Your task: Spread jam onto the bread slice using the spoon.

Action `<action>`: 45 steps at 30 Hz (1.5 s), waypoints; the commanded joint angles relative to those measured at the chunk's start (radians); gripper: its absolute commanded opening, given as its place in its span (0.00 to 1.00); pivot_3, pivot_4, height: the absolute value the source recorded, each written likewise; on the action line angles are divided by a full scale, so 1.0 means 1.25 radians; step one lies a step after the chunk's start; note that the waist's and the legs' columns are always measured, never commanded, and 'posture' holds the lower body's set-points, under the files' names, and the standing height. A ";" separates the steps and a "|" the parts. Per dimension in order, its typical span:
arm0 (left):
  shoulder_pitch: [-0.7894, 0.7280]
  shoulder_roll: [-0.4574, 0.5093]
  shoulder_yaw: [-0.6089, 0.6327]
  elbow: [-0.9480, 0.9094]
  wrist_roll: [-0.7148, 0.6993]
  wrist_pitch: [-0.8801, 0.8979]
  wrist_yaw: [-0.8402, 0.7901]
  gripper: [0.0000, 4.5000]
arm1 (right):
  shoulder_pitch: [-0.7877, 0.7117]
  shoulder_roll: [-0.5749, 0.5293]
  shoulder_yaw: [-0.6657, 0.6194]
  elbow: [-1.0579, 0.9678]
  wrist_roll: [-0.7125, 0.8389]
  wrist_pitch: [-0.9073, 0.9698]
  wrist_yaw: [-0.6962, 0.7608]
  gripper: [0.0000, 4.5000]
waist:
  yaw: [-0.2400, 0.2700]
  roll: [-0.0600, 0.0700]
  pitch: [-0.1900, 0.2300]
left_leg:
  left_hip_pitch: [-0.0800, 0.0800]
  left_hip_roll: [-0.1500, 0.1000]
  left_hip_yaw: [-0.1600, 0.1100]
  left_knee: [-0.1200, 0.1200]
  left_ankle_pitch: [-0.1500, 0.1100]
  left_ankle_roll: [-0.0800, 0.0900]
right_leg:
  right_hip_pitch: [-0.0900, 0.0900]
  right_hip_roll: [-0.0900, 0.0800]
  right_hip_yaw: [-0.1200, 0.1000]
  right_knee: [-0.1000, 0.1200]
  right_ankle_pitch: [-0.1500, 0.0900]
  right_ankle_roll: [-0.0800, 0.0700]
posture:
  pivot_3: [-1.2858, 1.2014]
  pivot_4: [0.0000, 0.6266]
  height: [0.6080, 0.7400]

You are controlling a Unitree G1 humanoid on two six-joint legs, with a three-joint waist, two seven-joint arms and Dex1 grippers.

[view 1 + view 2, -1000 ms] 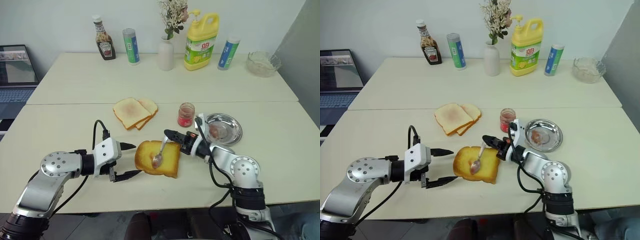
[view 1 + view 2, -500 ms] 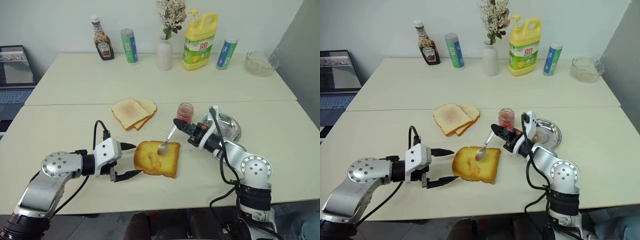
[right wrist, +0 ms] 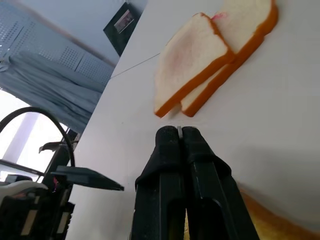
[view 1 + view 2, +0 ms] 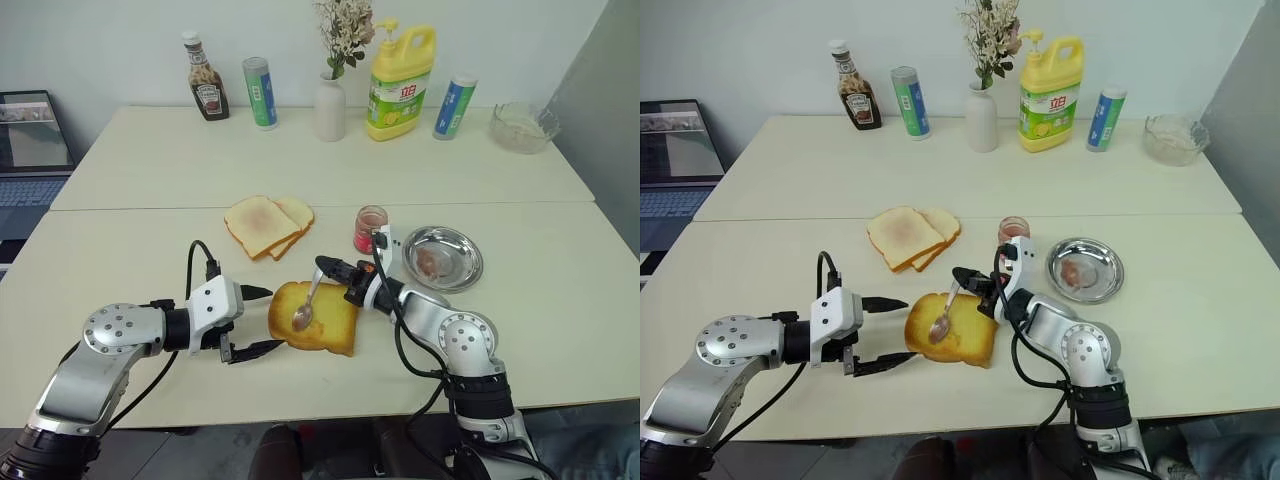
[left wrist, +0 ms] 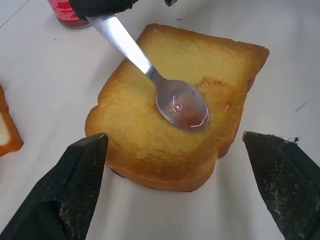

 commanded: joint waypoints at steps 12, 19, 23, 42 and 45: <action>-0.020 0.008 -0.012 -0.009 -0.014 -0.015 -0.035 1.00 | 0.030 -0.068 -0.137 -0.139 0.152 0.087 -0.024 0.00 | 0.000 0.000 0.000 | 0.000 0.000 0.000 0.000 0.000 0.000 | 0.000 0.000 0.000 0.000 0.000 0.000 | 0.52 0.24 1.00; -0.008 0.013 -0.004 -0.016 -0.014 -0.014 -0.059 1.00 | 0.066 -0.063 -0.094 -0.162 0.186 0.127 -0.033 0.00 | -0.002 0.000 0.000 | 0.000 0.000 0.000 0.000 0.000 0.000 | 0.000 0.000 0.000 0.000 0.000 0.000 | 0.52 0.24 1.00; -0.002 0.019 -0.002 -0.024 -0.010 -0.015 -0.063 1.00 | 0.092 -0.074 -0.037 -0.127 0.117 0.089 0.013 0.00 | -0.001 0.000 0.000 | 0.000 0.000 0.000 0.000 0.000 0.000 | 0.000 0.000 0.000 0.000 0.000 0.000 | 0.52 0.24 1.00; -0.013 0.006 -0.016 -0.028 -0.009 -0.010 -0.046 1.00 | 0.065 -0.020 -0.129 -0.043 0.063 0.002 -0.052 0.00 | -0.001 0.000 0.000 | 0.000 0.000 0.000 0.000 0.000 0.000 | 0.000 0.000 0.000 0.000 0.000 0.000 | 0.52 0.24 1.00; -0.016 0.004 -0.017 -0.026 -0.009 -0.010 -0.046 1.00 | 0.079 -0.040 -0.132 -0.065 0.064 0.006 -0.051 0.00 | -0.001 0.000 0.000 | 0.000 0.000 0.000 0.000 0.000 0.000 | 0.000 0.000 0.000 0.000 0.000 0.000 | 0.52 0.24 1.00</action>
